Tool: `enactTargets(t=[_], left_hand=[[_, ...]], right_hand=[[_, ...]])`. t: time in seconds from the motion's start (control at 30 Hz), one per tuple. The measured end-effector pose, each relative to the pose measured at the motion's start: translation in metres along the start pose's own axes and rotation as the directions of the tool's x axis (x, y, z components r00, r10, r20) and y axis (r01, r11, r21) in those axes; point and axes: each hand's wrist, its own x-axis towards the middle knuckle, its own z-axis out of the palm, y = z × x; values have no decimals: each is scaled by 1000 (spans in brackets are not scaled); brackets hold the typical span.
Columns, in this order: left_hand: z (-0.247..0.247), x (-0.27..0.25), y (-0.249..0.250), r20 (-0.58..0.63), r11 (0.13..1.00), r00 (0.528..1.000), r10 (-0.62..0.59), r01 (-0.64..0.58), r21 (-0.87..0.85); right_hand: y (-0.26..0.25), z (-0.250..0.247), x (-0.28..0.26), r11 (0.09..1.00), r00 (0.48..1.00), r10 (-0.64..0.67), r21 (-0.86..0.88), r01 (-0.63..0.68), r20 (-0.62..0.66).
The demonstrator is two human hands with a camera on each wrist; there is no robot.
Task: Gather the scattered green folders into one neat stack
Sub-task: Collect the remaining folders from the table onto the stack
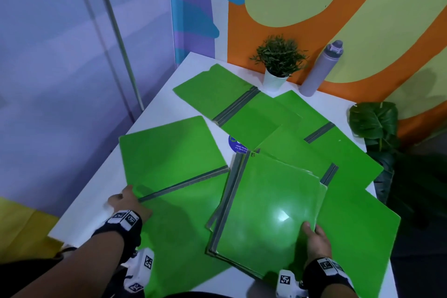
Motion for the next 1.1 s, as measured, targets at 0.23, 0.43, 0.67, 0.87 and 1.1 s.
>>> enactTargets(t=[0.23,0.43,0.67,0.87,1.1], left_hand=[[-20,-11,29,-114,962,958,263,-269,-40],[-75,-31,79,-492,761,677,547,-647,-44],[-98,-53,104,-634,486,382,673,-874,-10],[-108,-58,101,-706,543,304,639,-829,134],[-93,-44,97,-685,545,615,390,-754,-367]], right_hand=[[-7,-2,-2,999,1000,-22,39,23,-6],[-31,-4,4,994,996,-91,65,92,-23],[-37,3,1,988,992,-127,91,126,8],[-40,4,-2,987,993,-119,113,116,19],[-53,5,-4,982,993,-113,159,105,44]])
